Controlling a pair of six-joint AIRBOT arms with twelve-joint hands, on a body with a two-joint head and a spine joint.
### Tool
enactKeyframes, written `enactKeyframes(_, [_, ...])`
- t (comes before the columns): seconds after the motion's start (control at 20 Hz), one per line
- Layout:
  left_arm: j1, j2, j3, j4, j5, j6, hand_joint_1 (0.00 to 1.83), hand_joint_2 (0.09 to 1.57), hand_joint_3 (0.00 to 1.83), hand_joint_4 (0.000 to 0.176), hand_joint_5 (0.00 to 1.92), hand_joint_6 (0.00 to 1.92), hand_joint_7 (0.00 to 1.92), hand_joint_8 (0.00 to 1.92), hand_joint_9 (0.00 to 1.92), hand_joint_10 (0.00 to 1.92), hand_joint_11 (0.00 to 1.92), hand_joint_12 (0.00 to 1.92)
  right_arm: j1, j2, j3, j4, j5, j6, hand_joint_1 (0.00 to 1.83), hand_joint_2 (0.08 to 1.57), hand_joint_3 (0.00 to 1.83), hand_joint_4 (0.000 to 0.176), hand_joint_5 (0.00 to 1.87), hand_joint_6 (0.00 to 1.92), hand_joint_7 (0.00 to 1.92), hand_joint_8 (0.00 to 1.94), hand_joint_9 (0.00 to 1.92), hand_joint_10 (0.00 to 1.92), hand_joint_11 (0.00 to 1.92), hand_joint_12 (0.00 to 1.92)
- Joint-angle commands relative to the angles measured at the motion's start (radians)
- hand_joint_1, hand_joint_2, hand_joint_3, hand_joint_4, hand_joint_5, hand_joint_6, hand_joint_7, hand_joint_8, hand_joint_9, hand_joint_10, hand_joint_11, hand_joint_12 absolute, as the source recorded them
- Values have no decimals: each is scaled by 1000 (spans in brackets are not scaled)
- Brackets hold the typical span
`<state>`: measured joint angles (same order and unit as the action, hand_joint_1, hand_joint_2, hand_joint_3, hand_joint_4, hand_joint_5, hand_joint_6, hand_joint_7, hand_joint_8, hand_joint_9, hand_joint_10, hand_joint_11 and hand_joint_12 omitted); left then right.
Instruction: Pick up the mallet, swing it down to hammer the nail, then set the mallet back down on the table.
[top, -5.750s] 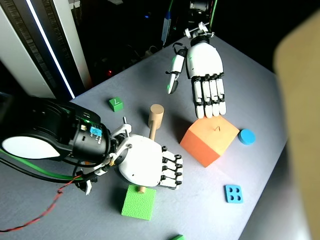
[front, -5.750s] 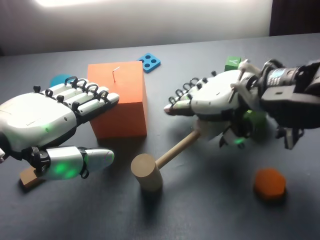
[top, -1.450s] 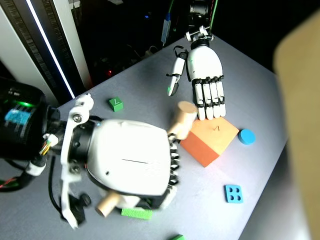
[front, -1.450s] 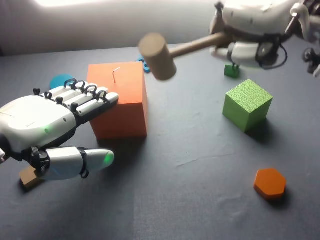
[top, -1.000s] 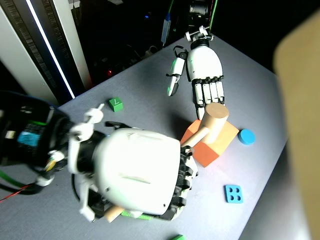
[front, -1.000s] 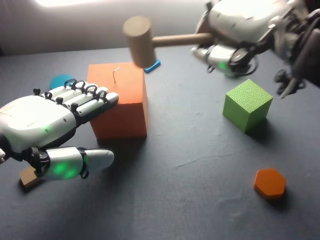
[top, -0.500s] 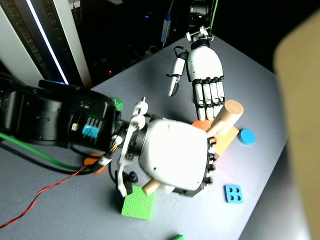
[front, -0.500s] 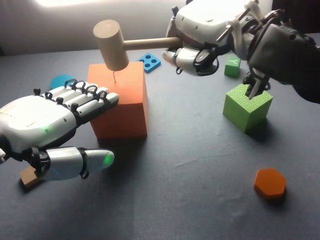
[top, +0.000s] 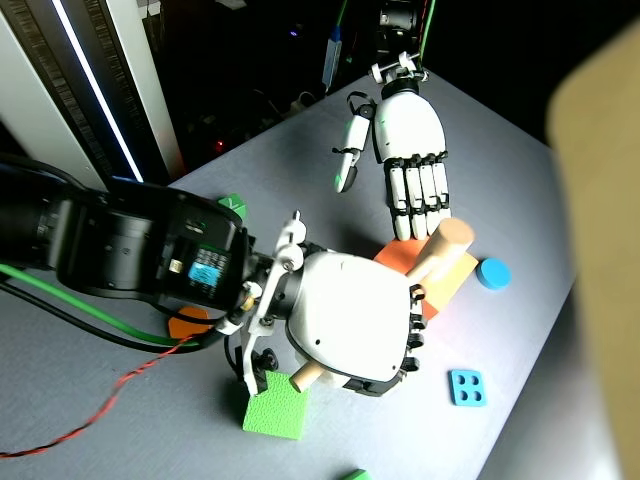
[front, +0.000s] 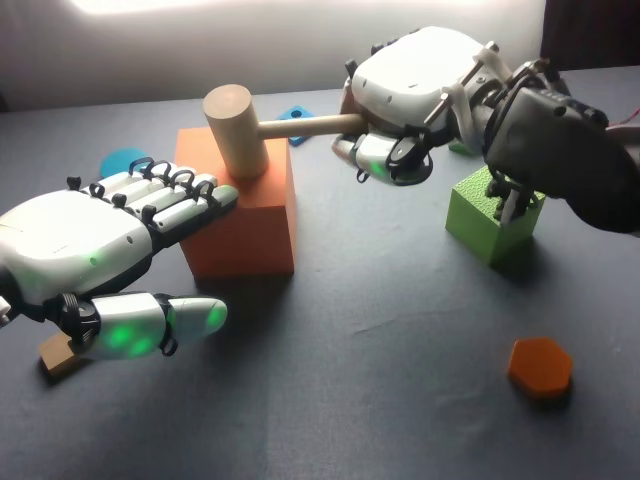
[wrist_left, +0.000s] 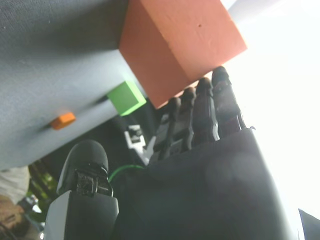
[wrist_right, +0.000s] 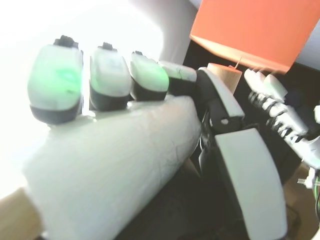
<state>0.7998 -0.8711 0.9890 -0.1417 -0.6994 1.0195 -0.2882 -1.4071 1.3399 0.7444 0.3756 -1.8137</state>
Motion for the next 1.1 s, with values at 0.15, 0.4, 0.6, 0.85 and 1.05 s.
enactKeyframes(0.15, [-4,-4,4,-2,-62,-1,0,1311,0,0,48,7,1,0,0,0,0,0,20,21,-12,-28,82,-23,257,1571,62,0,992,1921,1290,1941,1397,1921,1409,1921])
enactKeyframes(0.4, [-4,-3,3,-2,-62,-3,0,1311,0,0,50,7,6,2,0,0,0,0,52,93,-93,-28,93,-24,253,1571,60,0,971,1921,1277,1941,1379,1921,1384,1921])
enactKeyframes(0.6, [-9,-3,4,-2,-62,-9,0,1312,0,0,52,5,7,2,0,0,0,0,56,184,-184,-45,69,-30,260,1571,54,0,979,1921,1285,1941,1391,1921,1405,1921])
enactKeyframes(0.85, [-17,-2,7,-2,-62,-18,0,1313,1,0,46,1,0,0,0,0,0,0,8,344,-321,-270,56,104,241,1571,59,0,969,1921,1278,1941,1384,1921,1392,1921])
enactKeyframes(1.05, [-45,6,11,-2,-43,-18,0,1310,0,0,50,8,0,0,0,0,0,0,-56,407,-341,-649,48,422,250,1571,56,0,960,1921,1274,1941,1380,1921,1384,1921])
